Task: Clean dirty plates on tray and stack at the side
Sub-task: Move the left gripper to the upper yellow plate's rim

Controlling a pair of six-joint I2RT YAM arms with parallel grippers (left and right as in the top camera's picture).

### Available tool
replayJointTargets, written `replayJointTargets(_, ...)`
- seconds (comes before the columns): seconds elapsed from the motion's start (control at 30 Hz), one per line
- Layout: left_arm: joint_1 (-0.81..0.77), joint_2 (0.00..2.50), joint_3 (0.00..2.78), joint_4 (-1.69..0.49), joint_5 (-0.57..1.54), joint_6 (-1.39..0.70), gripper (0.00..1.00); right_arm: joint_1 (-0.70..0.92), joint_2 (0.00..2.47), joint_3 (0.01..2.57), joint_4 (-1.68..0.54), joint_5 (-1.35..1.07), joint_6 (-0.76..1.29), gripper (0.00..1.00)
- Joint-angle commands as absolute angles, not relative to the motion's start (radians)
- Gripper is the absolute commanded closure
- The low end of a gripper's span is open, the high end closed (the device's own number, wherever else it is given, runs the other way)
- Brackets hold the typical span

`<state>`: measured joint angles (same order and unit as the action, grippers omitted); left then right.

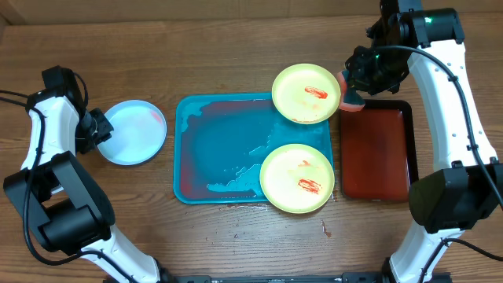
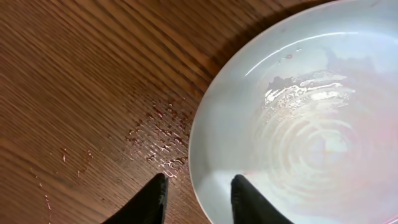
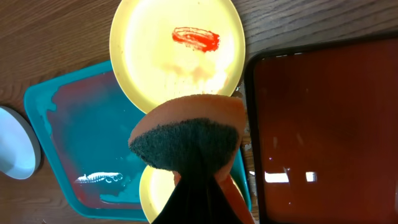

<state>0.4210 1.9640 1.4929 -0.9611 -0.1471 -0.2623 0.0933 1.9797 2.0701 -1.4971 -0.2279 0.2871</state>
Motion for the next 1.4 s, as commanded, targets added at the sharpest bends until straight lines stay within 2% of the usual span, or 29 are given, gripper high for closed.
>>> replayJointTargets(0.0, 0.421, 1.975, 1.507, -0.963, -0.143, -0.268, 0.65, 0.09, 1.954, 2.087, -1.496, -0.221, 0.282, 0.96)
replayJointTargets(0.2, 0.368, 1.975, 1.55, -0.974, 0.001, -0.234, 0.62, 0.09, 1.954, 2.087, -1.495, -0.222, 0.283, 0.96)
replayJointTargets(0.33, 0.234, 1.975, 1.631, -0.985, 0.186, -0.193, 0.55, 0.09, 1.954, 2.087, -1.495, -0.222, 0.284, 0.96)
replayJointTargets(0.5, 0.004, 1.975, 1.695, -0.951, 0.19, -0.204, 0.45, 0.09, 1.954, 2.087, -1.495, -0.222, 0.284, 0.96)
replayJointTargets(0.77, -0.266, 1.998, 1.708, -0.796, 0.154, -0.427, 0.39, 0.09, 1.954, 2.087, -1.495, -0.222, 0.283, 0.96)
replayJointTargets(1.03, -0.402, 2.14, 1.729, -0.664, 0.222, -0.503, 0.4, 0.09, 1.954, 2.087, -1.495, -0.222, 0.284, 0.96)
replayJointTargets(1.37, -0.455, 2.215, 1.818, -0.658, 0.234, -0.501, 0.42, 0.09, 1.954, 2.087, -1.51, -0.222, 0.283, 0.96)
